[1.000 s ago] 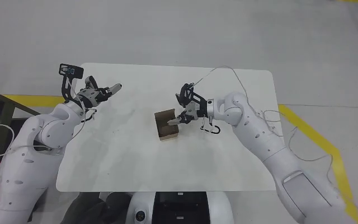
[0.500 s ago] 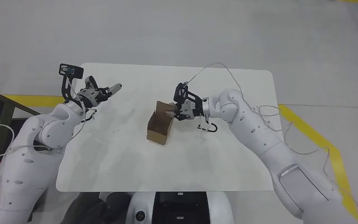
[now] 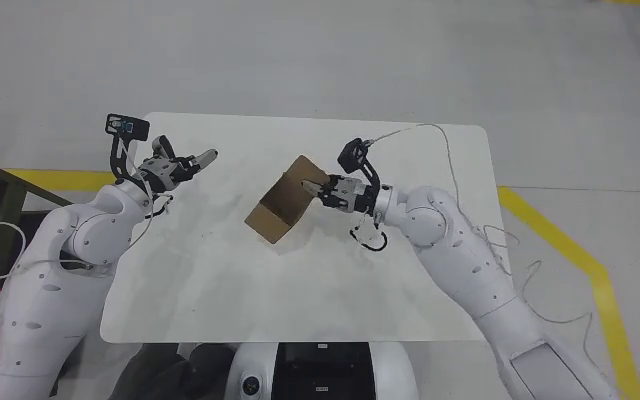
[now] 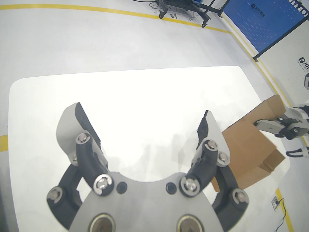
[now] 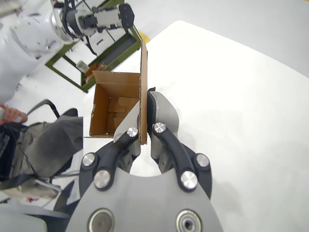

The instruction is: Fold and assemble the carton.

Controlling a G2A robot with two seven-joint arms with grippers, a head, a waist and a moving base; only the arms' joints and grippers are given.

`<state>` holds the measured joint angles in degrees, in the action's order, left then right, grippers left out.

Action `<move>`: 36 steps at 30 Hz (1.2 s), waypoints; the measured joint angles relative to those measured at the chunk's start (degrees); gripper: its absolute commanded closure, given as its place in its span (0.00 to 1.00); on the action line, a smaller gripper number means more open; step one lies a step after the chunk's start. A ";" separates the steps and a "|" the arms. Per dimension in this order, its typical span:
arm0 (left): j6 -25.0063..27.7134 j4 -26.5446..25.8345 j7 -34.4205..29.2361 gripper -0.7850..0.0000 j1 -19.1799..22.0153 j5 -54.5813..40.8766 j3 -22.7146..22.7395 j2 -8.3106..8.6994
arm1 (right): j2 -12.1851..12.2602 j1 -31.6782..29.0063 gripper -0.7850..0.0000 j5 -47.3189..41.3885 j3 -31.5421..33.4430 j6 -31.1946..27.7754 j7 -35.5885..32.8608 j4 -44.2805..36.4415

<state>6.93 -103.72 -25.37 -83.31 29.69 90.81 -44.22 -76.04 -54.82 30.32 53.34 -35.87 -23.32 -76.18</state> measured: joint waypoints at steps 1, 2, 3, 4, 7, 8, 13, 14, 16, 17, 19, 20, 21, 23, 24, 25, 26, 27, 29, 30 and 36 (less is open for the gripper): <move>0.00 0.00 0.00 0.00 0.00 0.00 0.00 0.00 | 0.46 -2.16 1.00 -0.58 1.28 1.20 -0.10 -2.40; 0.00 0.00 0.00 0.00 0.00 0.00 0.00 0.00 | 1.00 -4.91 1.00 -1.17 2.93 2.71 -0.21 -5.36; 0.00 0.00 0.00 0.00 0.00 0.00 0.00 0.00 | 1.35 -6.86 1.00 -1.76 4.06 3.74 -0.08 -7.43; 0.00 0.00 0.00 0.00 0.00 0.00 0.00 0.00 | 1.65 -8.71 1.00 -2.19 5.02 4.65 0.00 -9.43; 0.00 0.00 0.00 0.00 0.00 0.00 0.00 0.00 | 2.37 -13.97 1.00 -3.28 7.23 7.09 0.19 -15.09; 0.00 0.00 0.00 0.00 0.00 0.00 0.00 0.00 | 2.53 -15.51 1.00 -3.76 7.79 7.99 0.44 -16.68; 0.00 0.00 0.00 0.00 0.00 0.00 0.00 0.00 | 2.66 -19.01 1.00 -8.18 8.46 9.62 1.84 -19.07; 0.00 0.00 0.00 0.00 0.00 0.00 0.00 0.00 | 2.60 -19.19 1.00 -9.36 8.23 9.52 2.03 -18.59; 0.00 0.00 0.00 0.00 0.00 0.00 0.00 0.00 | 2.39 -18.82 1.00 -11.28 7.47 8.97 2.26 -17.04; 0.00 0.00 0.00 0.00 0.00 0.00 0.00 0.00 | 2.30 -18.56 1.00 -11.99 7.12 8.71 2.34 -16.36; 0.00 0.00 0.00 0.00 0.00 0.00 0.00 0.00 | 2.24 -18.38 1.00 -12.42 6.90 8.55 2.38 -15.93; 0.00 0.00 0.00 0.00 0.00 0.00 0.00 0.00 | 2.24 -18.38 1.00 -12.40 6.90 8.55 2.38 -15.95; 0.00 0.00 0.00 0.00 0.00 0.00 0.00 0.00 | 2.24 -18.39 1.00 -12.36 6.92 8.56 2.38 -15.99; 0.00 0.00 0.00 0.00 0.00 0.00 0.00 0.00 | 2.25 -18.41 1.00 -12.32 6.94 8.57 2.37 -16.02; 0.00 0.00 0.00 0.00 0.00 0.00 0.00 0.00 | 2.25 -18.41 1.00 -12.32 6.94 8.58 2.37 -16.02; 0.00 0.00 0.00 0.00 0.00 0.00 0.00 0.00 | 2.25 -18.41 1.00 -12.32 6.94 8.58 2.37 -16.02; 0.00 0.00 0.00 0.00 0.00 0.00 0.00 0.00 | 2.25 -18.41 1.00 -12.32 6.94 8.58 2.36 -16.02; 0.00 0.00 0.00 0.00 0.00 0.00 0.00 0.00 | 2.25 -18.41 1.00 -12.32 6.94 8.58 2.36 -16.02; 0.00 0.00 0.00 0.00 0.00 0.00 0.00 0.00 | 2.25 -18.41 1.00 -12.32 6.94 8.58 2.36 -16.02; -0.01 0.00 0.05 0.00 0.00 0.05 0.00 0.00 | 2.25 -18.41 1.00 -12.32 6.94 8.58 2.36 -16.02; 4.07 0.87 5.42 0.00 -0.34 11.32 -2.49 -0.21 | 2.25 -18.41 1.00 -12.32 6.94 8.58 2.36 -16.02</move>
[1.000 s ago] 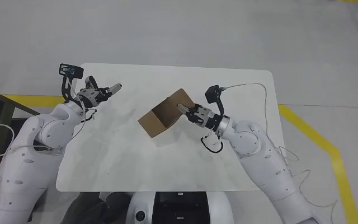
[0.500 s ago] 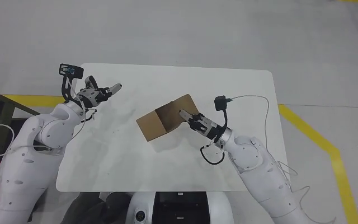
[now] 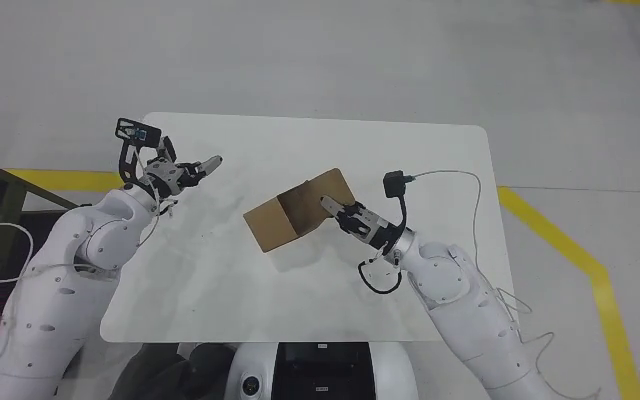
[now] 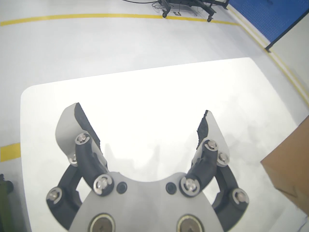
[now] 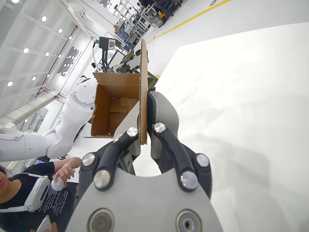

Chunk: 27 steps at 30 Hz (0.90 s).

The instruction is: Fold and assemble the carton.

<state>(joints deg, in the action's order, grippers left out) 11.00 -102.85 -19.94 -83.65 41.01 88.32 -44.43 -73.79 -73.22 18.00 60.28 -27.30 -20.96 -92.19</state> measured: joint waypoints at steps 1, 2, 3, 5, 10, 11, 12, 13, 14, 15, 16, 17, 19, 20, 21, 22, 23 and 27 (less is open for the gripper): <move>1.73 0.48 1.27 0.00 0.11 1.42 -0.36 -0.03 | 0.00 0.00 1.00 0.00 0.00 0.00 0.00 0.00; 4.38 1.32 3.03 0.00 0.32 2.69 -0.78 -0.09 | 0.00 0.00 1.00 0.00 0.00 0.00 0.00 0.00; 6.43 2.01 4.40 0.00 0.56 3.43 -0.99 -0.12 | 0.00 0.00 1.00 0.00 0.00 0.00 0.00 0.00; 10.75 3.67 7.94 0.00 1.20 5.05 -1.36 -0.23 | 0.00 0.00 1.00 0.00 0.00 0.00 0.00 0.00; 17.92 6.92 13.76 0.00 2.81 7.69 -2.24 -0.51 | 0.00 0.00 1.00 0.00 0.00 0.00 0.00 0.00; 19.54 7.63 14.00 0.00 3.22 8.30 -2.52 -0.54 | 0.00 0.00 1.00 0.00 0.00 0.00 0.00 0.00; 20.62 8.12 13.77 0.00 3.55 8.85 -2.71 -0.54 | 0.00 0.00 1.00 0.00 0.00 0.00 0.00 0.00; 21.51 8.50 13.39 0.00 3.87 9.64 -2.92 -0.54 | 0.00 0.00 1.00 0.00 0.00 0.00 0.00 0.00; 22.41 8.85 13.12 0.00 4.20 10.88 -3.23 -0.55 | 0.00 0.00 1.00 0.00 0.00 0.00 0.00 0.00; 22.98 9.03 13.12 0.00 4.36 11.74 -3.49 -0.58 | 0.00 0.00 1.00 0.00 0.00 0.00 0.00 0.00; 23.57 9.15 13.19 0.00 4.43 12.45 -3.75 -0.62 | 0.00 0.00 1.00 0.00 0.00 0.00 0.00 0.00; 24.42 9.19 13.30 0.00 4.42 13.18 -4.03 -0.65 | 0.00 0.00 1.00 0.00 0.00 0.00 0.00 0.00; 25.84 8.96 13.56 0.00 4.09 13.68 -4.24 -0.69 | 0.00 0.00 1.00 0.00 0.00 0.00 0.00 0.00; 26.91 8.59 13.81 0.00 3.64 13.66 -4.21 -0.69 | 0.00 0.00 1.00 0.00 0.00 0.00 0.00 0.00; 27.74 8.25 14.00 0.00 3.19 13.51 -4.07 -0.67 | 0.00 0.00 1.00 0.00 0.00 0.00 0.00 0.00; 28.67 7.88 14.11 0.00 2.62 13.24 -3.86 -0.64 | 0.00 0.00 1.00 0.00 0.00 0.00 0.00 0.00; 29.93 7.36 14.05 0.00 1.76 12.81 -3.43 -0.57 | 0.00 0.00 1.00 0.00 0.00 0.00 0.00 0.00; 33.22 5.37 13.43 0.00 -1.26 11.58 -1.46 -0.28 | 0.00 0.00 1.00 0.00 0.00 0.00 0.00 0.00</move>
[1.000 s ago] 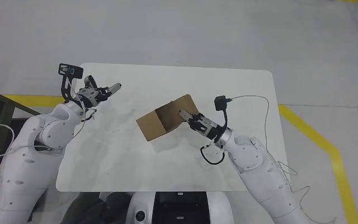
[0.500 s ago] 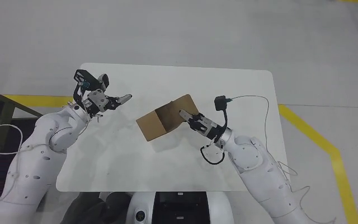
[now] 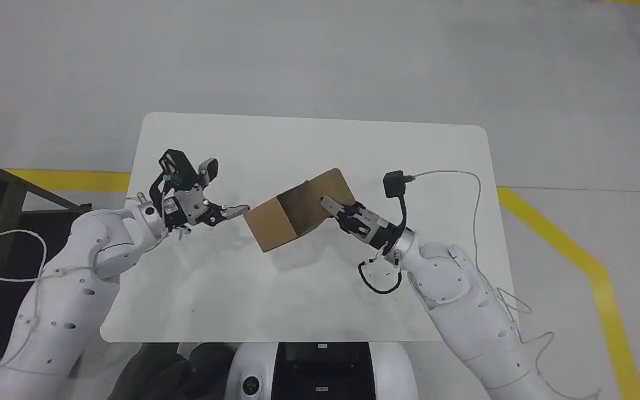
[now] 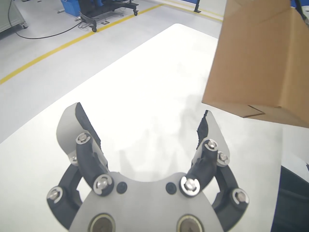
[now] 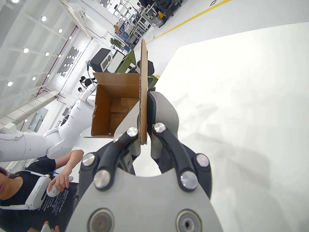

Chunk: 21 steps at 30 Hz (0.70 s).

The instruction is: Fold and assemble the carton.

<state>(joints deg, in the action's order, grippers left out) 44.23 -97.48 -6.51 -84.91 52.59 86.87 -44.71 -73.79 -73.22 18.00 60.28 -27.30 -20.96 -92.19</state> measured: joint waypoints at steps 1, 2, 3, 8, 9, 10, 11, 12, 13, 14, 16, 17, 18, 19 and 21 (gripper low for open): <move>0.68 -0.39 -0.24 0.00 -0.63 -0.47 0.44 0.06 | 0.00 0.00 1.00 0.00 0.00 0.00 0.00 0.00; 1.35 -0.75 -0.61 0.00 -1.26 -1.09 0.91 0.12 | 0.00 0.00 1.00 0.00 0.00 0.00 0.00 0.00; 1.54 -0.86 -0.76 0.00 -1.46 -1.31 1.08 0.14 | 0.00 0.00 1.00 0.00 0.00 0.00 0.00 0.00; 1.50 -0.84 -0.78 0.00 -1.44 -1.31 1.07 0.14 | 0.00 0.00 1.00 0.00 0.00 0.00 0.00 0.00; 1.50 -0.84 -0.78 0.00 -1.44 -1.31 1.07 0.14 | 0.00 0.00 1.00 0.00 0.00 0.00 0.00 0.00; 1.50 -0.84 -0.78 0.00 -1.44 -1.31 1.07 0.14 | 0.00 0.00 1.00 0.00 0.00 0.00 0.00 0.00; 1.50 -0.84 -0.78 0.00 -1.44 -1.31 1.07 0.14 | 0.00 0.00 1.00 0.00 0.00 0.00 0.00 0.00; 1.50 -0.84 -0.78 0.00 -1.44 -1.31 1.07 0.14 | 0.00 0.00 1.00 0.00 0.00 0.00 0.00 0.00; 1.50 -0.84 -0.78 0.00 -1.44 -1.31 1.07 0.14 | 0.00 0.00 1.00 0.00 0.00 0.00 0.00 0.00; 1.50 -0.84 -0.78 0.00 -1.44 -1.31 1.07 0.14 | 0.00 0.00 1.00 0.00 0.00 0.00 0.00 0.00; 1.50 -0.84 -0.78 0.00 -1.44 -1.31 1.07 0.14 | -0.03 -0.17 1.00 -0.29 -0.07 0.25 0.16 -0.05; 1.42 -0.84 -0.82 0.00 -1.46 -1.26 1.07 0.13 | -0.10 -0.45 1.00 -1.41 -0.37 0.79 0.13 -0.20; 1.10 -0.86 -1.08 0.00 -1.50 -0.92 1.04 0.12 | -0.16 -0.53 1.00 -2.81 -0.61 1.06 -0.31 -0.29; 0.81 -0.96 -1.75 0.00 -1.50 -0.09 1.00 0.13 | -0.21 -0.46 1.00 -4.23 -0.63 1.35 -0.69 -0.29; 0.59 -1.05 -3.65 0.00 -0.92 3.01 1.04 0.22 | -0.28 -0.33 1.00 -6.84 -0.40 2.19 -0.68 -0.27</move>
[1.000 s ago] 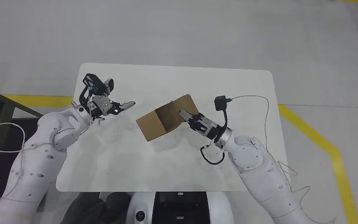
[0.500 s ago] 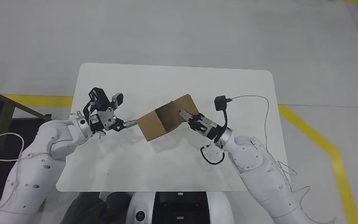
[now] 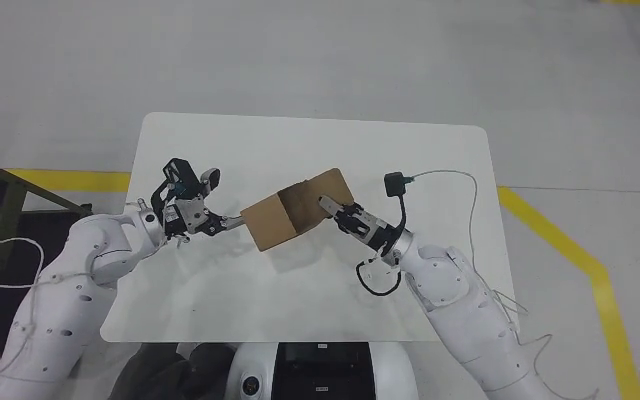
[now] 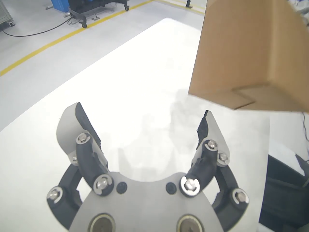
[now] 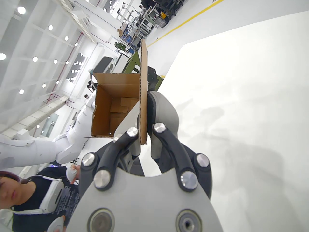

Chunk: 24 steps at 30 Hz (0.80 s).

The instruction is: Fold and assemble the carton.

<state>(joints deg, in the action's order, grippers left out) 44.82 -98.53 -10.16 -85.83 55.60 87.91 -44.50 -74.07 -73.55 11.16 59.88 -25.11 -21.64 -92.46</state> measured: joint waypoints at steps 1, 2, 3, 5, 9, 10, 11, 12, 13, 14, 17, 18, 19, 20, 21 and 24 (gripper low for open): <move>0.09 -0.03 -0.49 0.00 0.41 1.34 -0.04 0.03 | -0.04 -0.02 1.00 -1.21 0.14 0.25 0.18 0.04; 1.02 0.07 -0.68 0.00 1.07 2.76 -0.20 0.07 | -0.09 0.02 1.00 -2.85 0.44 0.54 0.50 0.20; 1.88 0.30 -0.66 0.00 1.69 3.79 -0.22 0.10 | -0.11 0.07 1.00 -3.90 0.71 0.75 0.75 0.40; 3.98 0.98 0.28 0.00 3.22 6.59 -0.48 0.15 | -0.16 0.14 1.00 -5.92 1.23 1.36 1.34 0.93; 9.58 4.00 3.39 0.00 6.33 9.06 -2.22 0.07 | -0.31 0.62 1.00 -7.87 1.26 2.59 1.23 1.95; 11.21 4.83 4.01 0.00 7.22 8.99 -2.88 0.03 | -0.36 0.83 1.00 -8.07 1.13 2.70 1.13 2.23; 12.85 5.96 4.74 0.00 8.52 8.68 -3.87 -0.03 | -0.43 1.13 1.00 -8.29 0.92 2.72 1.05 2.66; 13.31 6.73 5.18 0.00 9.48 8.37 -4.72 -0.06 | -0.49 1.35 1.00 -8.44 0.75 2.70 1.02 2.99; 13.36 7.54 5.81 0.00 10.63 7.49 -6.18 -0.09 | -0.58 1.65 1.00 -8.61 0.52 2.65 1.06 3.50; 13.30 8.05 6.29 0.00 11.52 6.56 -7.39 -0.07 | -0.66 1.89 1.00 -8.86 0.35 2.62 1.15 3.97; 13.18 8.87 8.24 0.00 14.66 4.96 -11.15 0.26 | -1.00 2.70 1.00 -10.75 -0.32 2.26 1.31 5.77; 13.18 9.06 9.09 0.00 15.47 4.90 -12.29 0.41 | -1.10 2.92 1.00 -11.39 -0.51 2.10 1.45 6.30; 13.18 9.24 9.91 0.00 16.21 5.08 -13.39 0.59 | -1.21 3.12 1.00 -11.97 -0.67 1.95 1.63 6.78; 13.18 9.43 10.95 0.00 17.10 5.61 -14.87 0.85 | -1.34 3.35 1.00 -12.65 -0.80 1.78 2.00 7.34; 13.18 9.59 11.71 0.00 17.73 6.15 -15.95 1.06 | -1.43 3.47 1.00 -13.14 -0.86 1.68 2.32 7.70; 13.18 10.44 15.15 0.00 19.61 7.52 -19.15 1.74 | -1.64 3.70 1.00 -14.43 -0.84 1.52 3.15 8.55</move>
<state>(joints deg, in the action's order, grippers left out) 58.00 -88.09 4.99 -66.22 63.12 68.76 -42.76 -75.71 -69.85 -3.27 59.04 -23.59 -18.49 -83.91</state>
